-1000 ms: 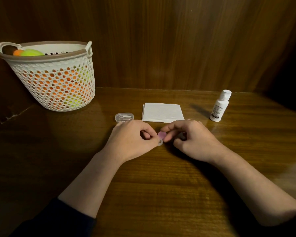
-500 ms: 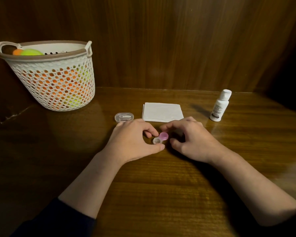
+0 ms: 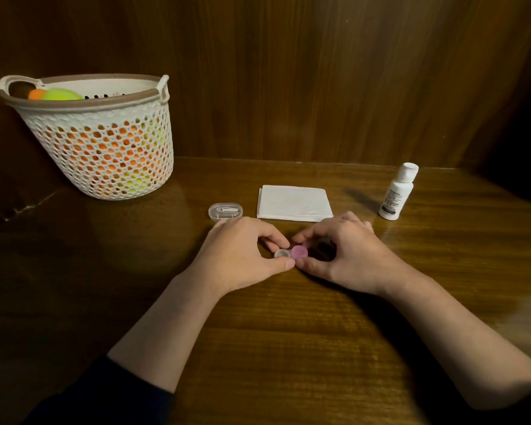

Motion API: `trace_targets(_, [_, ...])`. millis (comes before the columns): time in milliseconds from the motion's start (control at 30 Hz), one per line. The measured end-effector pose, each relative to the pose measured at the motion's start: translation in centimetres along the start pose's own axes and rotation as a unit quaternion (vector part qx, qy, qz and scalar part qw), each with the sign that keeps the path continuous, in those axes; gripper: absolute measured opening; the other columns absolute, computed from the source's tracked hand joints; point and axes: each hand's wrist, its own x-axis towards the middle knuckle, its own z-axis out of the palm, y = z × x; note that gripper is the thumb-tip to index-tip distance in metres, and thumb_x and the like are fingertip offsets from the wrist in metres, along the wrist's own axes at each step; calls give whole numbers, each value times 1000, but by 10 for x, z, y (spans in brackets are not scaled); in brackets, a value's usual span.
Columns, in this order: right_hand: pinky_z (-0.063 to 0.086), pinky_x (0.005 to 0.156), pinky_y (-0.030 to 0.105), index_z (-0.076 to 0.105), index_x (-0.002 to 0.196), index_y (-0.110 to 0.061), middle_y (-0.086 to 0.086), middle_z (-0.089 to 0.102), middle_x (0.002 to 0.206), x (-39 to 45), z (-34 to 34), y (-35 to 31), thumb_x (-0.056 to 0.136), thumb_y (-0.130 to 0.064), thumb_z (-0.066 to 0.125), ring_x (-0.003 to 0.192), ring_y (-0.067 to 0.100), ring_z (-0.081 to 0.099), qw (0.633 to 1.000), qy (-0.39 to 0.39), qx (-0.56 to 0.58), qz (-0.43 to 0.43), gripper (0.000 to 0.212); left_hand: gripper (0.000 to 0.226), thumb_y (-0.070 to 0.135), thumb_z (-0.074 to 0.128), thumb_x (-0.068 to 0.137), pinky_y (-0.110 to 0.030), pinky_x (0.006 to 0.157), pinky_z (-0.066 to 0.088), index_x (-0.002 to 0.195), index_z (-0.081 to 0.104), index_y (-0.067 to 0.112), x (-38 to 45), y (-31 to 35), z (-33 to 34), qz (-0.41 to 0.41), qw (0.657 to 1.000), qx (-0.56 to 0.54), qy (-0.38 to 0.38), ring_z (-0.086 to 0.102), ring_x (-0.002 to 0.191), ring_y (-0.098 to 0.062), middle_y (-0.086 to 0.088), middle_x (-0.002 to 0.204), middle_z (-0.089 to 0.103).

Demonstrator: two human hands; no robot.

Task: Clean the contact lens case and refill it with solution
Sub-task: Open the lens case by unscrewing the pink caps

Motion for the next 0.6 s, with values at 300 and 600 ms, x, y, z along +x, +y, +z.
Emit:
trace_targets(300, [33,97,37,75,103,-47,-29,67,96,1,0,-4,83,-76,69,111,9,46,1000,16,-25,-3,36,26,60,83,82,-47,98,54,105,79,48,1,-4,0,4,1000,-10,-5,56,84,7,30,94,71])
trace_targets(600, [41,92,32,76,87,-41,-23,69,93,0,-4,-8,79,-68,79,108,6,49,1000,21,-7,-7,29,17,48,87,83,-30,80,52,99,81,50,6,-12,7,2,999,-44,-3,60,86,8,30,91,72])
